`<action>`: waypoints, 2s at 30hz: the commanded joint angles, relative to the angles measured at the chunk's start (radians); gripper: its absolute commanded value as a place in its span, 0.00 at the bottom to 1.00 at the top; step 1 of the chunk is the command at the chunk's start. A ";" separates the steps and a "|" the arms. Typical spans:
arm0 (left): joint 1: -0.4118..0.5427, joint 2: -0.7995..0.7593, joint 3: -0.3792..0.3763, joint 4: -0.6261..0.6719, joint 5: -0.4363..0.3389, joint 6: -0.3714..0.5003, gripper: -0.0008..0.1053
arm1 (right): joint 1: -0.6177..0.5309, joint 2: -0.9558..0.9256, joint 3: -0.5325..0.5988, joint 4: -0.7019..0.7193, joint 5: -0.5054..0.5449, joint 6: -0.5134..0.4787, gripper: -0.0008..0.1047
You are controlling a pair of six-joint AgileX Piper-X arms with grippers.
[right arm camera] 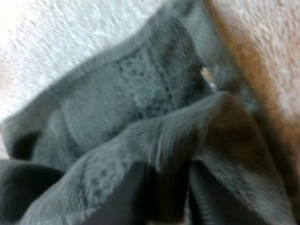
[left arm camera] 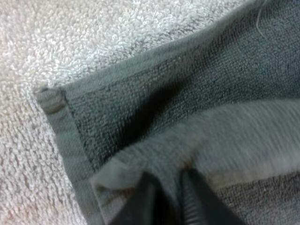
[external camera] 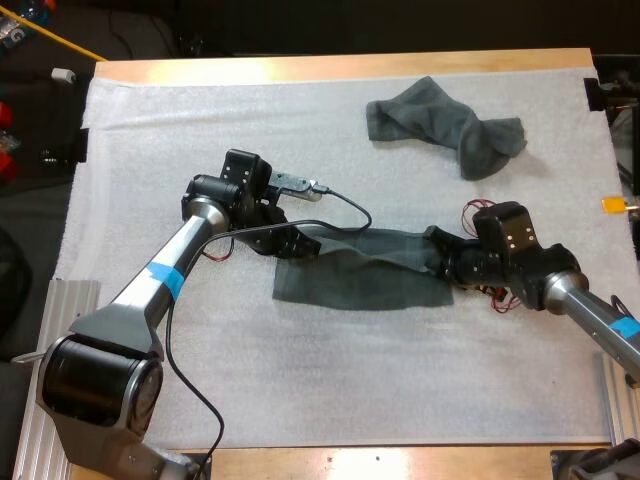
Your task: Pick towel from pile, fold and stack
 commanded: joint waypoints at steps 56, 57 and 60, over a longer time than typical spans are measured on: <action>-0.003 -0.784 -0.041 0.394 0.136 -0.017 0.62 | -0.054 -0.191 -0.093 0.364 0.146 -0.588 0.57; -0.003 -0.784 -0.041 0.394 0.144 -0.017 0.62 | -0.065 -0.175 -0.093 0.356 0.128 -0.588 0.57; -0.003 -0.784 -0.041 0.394 0.180 -0.017 0.62 | -0.090 -0.125 -0.093 0.336 0.105 -0.588 0.57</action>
